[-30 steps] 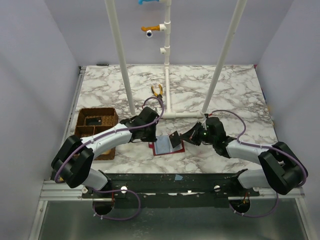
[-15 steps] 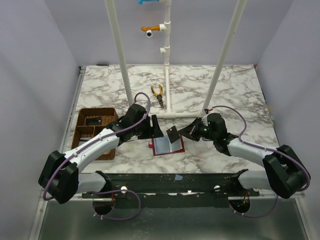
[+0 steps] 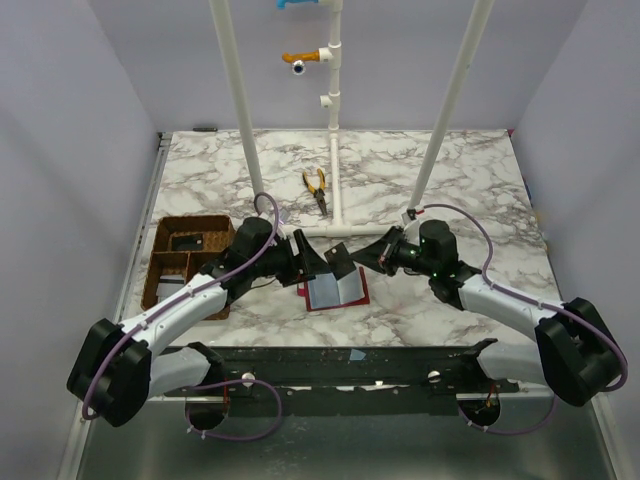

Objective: Take the credit cards out of the card holder
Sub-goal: Move the credit card to the storage box, then place the credit card in the storage box.

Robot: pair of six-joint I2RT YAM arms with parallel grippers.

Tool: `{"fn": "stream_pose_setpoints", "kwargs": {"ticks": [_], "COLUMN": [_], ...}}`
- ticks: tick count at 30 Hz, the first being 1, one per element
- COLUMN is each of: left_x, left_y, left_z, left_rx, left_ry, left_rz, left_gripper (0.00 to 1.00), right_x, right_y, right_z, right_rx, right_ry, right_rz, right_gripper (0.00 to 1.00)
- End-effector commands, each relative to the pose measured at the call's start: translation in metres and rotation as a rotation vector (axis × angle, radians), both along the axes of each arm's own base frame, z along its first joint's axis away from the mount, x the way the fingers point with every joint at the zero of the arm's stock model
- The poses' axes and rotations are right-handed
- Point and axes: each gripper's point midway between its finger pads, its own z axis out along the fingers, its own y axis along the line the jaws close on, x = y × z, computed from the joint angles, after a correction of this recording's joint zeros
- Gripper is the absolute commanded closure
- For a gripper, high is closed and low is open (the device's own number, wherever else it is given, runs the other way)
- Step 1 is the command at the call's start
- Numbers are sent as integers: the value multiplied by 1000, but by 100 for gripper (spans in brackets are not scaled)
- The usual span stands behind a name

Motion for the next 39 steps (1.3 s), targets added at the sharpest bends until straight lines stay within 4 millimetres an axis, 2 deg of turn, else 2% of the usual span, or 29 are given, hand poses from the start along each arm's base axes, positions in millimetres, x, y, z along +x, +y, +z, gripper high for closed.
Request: {"fn": "stream_pose_setpoints", "kwargs": {"ticks": [1,5,15,23,26,29,33,34,35,38,39], "left_x": [0,1,5,7,7,7,7,7,7,3,2], "left_y": [-13,-16,-24,-26,-26,-26,-24,-22,-21,-15,-13], "left_z": [32,37,45,49,49,50,49,49,49,46,46], "left_rx": [-164,-215,-307,-325,-326,-326,-300,-285,-272,-222,-208], "left_ry": [-17,-8,17,12,12,8,-5,-12,-20,-41,-48], "left_rz": [-19,-16,-9,-11,-12,-12,-11,-10,-9,-10,-11], "left_gripper": [31,32,46,72,83,100,100,100,100,100,100], "right_x": [-2,-6,-14,-15,-16,-16,-13,-11,-10,-5,-3], "right_y": [7,9,9,9,9,8,6,5,3,-1,-3], "right_z": [34,41,50,48,46,45,42,42,40,40,38], "right_rx": [95,132,165,160,152,140,103,89,68,26,5], "right_ry": [-41,-38,-39,-37,-36,-41,-49,-55,-58,-77,-77], "right_rz": [45,62,83,88,89,87,75,65,55,28,17], "right_gripper": [99,99,99,99,99,99,99,97,90,45,34]}}
